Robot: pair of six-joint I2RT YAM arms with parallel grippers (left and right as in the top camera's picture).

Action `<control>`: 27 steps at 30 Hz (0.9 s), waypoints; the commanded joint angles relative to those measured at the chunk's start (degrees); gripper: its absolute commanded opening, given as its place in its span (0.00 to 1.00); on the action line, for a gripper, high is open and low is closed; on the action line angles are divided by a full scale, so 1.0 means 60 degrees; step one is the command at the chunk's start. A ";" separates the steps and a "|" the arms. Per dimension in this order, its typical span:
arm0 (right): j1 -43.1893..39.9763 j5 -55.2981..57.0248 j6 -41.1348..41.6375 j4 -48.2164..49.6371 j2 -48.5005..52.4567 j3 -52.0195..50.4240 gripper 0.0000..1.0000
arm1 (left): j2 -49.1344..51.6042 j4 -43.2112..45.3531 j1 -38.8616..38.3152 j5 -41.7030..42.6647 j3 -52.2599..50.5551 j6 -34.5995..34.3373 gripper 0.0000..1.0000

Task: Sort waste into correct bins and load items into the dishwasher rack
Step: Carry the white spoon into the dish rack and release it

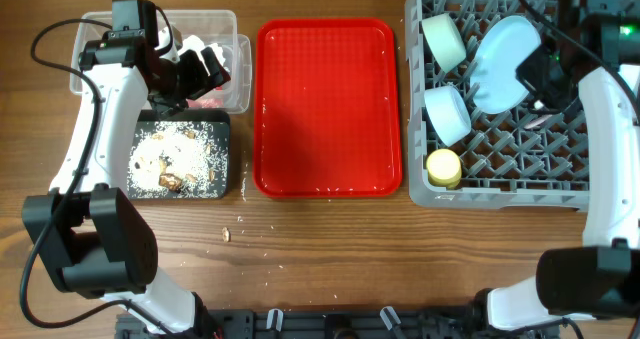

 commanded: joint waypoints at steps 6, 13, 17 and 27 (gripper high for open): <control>-0.0299 -0.0984 0.1501 0.0965 -0.0025 -0.2080 0.17 | -0.0033 0.0000 0.0051 -0.0051 0.0036 0.0015 1.00; -0.0299 -0.1268 0.0703 0.1016 -0.0186 -0.2036 0.24 | -0.0033 0.0000 0.0051 -0.0051 0.0036 0.0015 1.00; -0.0295 -0.2900 -0.2146 0.1453 -0.0710 -0.1712 0.28 | -0.0036 0.0000 0.0051 -0.0051 0.0036 0.0015 1.00; -0.0270 -0.5654 -0.4699 0.1118 -0.3880 -0.1417 1.00 | -0.0033 0.0000 0.0051 -0.0051 0.0036 0.0015 1.00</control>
